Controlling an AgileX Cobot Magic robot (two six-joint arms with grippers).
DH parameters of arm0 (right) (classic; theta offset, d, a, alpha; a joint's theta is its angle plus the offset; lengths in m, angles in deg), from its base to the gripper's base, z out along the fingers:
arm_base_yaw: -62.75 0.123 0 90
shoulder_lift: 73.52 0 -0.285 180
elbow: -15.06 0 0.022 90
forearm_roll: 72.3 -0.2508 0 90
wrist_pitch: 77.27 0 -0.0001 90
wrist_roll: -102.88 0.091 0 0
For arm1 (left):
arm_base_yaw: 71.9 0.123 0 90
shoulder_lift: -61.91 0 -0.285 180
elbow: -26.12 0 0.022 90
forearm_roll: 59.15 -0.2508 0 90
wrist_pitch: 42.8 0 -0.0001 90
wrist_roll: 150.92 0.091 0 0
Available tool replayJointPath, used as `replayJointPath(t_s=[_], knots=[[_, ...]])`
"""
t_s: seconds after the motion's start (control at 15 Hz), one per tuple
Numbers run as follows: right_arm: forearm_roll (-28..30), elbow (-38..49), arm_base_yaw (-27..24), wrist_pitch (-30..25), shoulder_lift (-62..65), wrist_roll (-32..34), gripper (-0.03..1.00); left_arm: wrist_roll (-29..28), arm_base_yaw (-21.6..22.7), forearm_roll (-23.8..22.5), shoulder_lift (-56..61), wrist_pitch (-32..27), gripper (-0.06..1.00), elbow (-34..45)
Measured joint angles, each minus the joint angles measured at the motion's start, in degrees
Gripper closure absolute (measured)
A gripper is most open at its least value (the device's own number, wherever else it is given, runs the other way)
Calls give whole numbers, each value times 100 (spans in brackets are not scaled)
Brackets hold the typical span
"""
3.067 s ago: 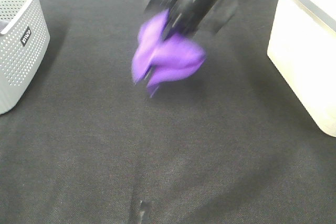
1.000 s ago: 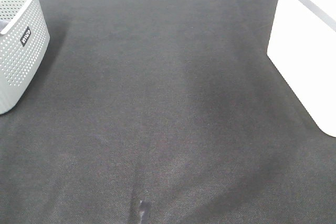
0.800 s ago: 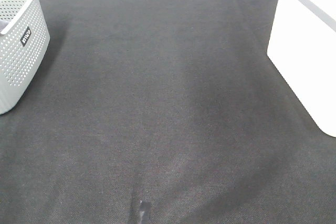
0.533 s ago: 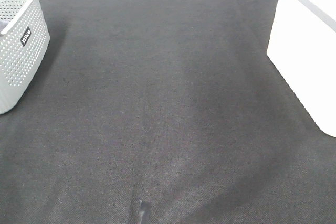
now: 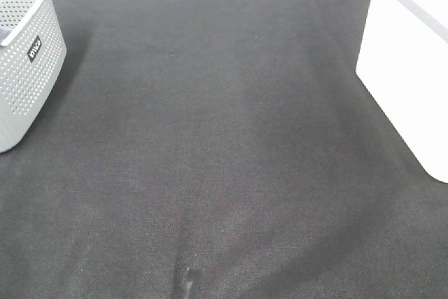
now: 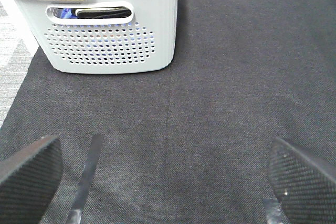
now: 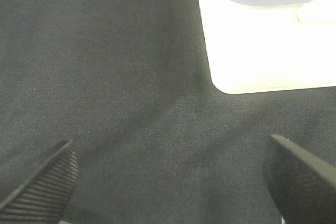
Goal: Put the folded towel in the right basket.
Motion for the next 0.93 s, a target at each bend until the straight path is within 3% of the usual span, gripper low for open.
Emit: replayJointPath(t_s=[0.33, 0.93], knots=[[6, 418, 0, -796, 1375, -11, 6, 0, 0, 0, 0, 0, -4, 0], [-80, 619, 0, -579, 1375, -46, 6, 0, 0, 0, 0, 0, -4, 0]])
